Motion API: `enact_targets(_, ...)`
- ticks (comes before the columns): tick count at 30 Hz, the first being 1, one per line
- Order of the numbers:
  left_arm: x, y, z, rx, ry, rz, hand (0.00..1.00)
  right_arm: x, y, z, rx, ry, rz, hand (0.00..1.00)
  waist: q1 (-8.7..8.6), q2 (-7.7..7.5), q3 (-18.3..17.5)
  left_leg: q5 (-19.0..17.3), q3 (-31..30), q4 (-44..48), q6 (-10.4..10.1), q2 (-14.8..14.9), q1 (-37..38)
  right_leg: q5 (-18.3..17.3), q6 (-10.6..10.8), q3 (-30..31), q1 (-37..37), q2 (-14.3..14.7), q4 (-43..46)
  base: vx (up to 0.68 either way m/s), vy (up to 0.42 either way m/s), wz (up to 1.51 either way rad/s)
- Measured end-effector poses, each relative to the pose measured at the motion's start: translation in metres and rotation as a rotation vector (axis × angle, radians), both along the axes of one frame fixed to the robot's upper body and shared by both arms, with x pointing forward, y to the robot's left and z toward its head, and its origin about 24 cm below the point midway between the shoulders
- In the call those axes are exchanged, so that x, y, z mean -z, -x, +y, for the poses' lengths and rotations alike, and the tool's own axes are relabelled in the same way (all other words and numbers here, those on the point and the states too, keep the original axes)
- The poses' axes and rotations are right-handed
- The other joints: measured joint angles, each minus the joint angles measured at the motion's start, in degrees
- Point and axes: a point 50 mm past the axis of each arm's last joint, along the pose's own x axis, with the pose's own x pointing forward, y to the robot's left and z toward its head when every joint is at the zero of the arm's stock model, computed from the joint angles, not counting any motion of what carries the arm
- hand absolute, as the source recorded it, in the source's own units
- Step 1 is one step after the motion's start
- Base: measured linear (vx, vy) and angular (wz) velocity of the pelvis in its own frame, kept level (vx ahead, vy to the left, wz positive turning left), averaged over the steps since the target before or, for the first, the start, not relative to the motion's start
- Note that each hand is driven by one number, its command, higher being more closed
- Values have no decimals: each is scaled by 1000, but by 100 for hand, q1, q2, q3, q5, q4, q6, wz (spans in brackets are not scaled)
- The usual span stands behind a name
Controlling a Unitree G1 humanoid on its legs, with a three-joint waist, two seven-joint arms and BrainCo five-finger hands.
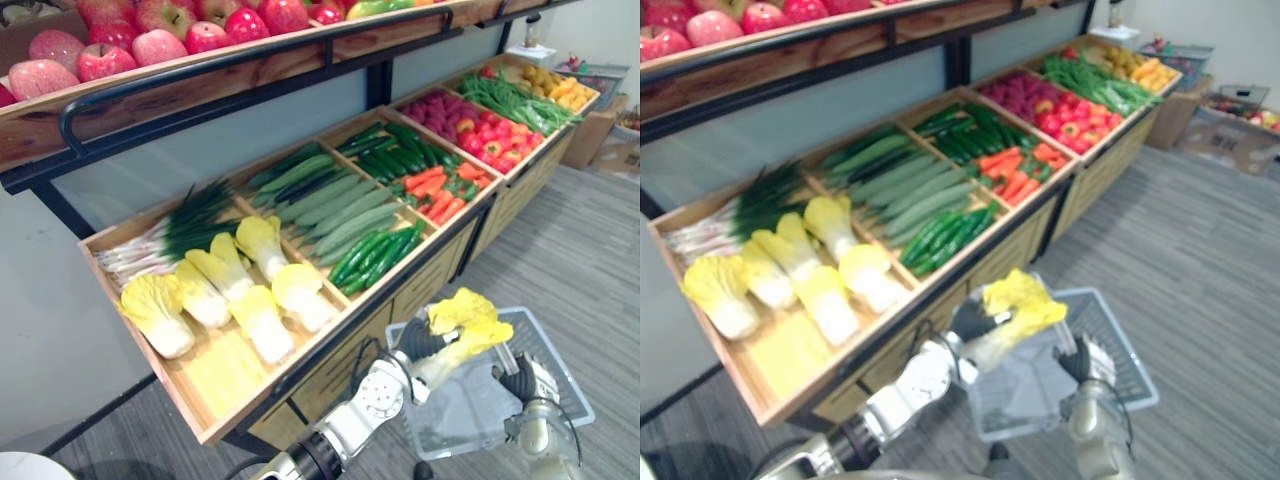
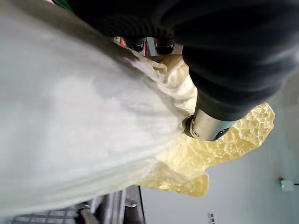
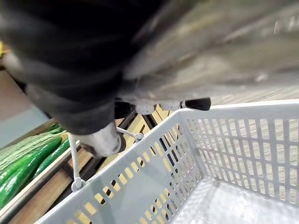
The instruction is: Pick vegetable in the basket
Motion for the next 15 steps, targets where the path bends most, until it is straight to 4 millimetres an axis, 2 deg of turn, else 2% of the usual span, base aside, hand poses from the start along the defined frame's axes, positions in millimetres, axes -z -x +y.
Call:
enact_targets(7, 24, -2, 8, -35, -135, 19, 100, 1, -1, 9, -23, -11, -12, 100, -7, -57, 1, -29, 22, 1, -4, -23, 39, 11, 16, 94, -17, 2, -43, 13, 3, -6)
enact_targets(15, 30, -15, 13, -121, -208, 13, 100, -6, -6, 15, -42, -26, -69, 100, -17, -85, 8, -36, 114, 4, 3, -33, 21, 38, 3, 186, -92, 14, -54, 8, 0, -5)
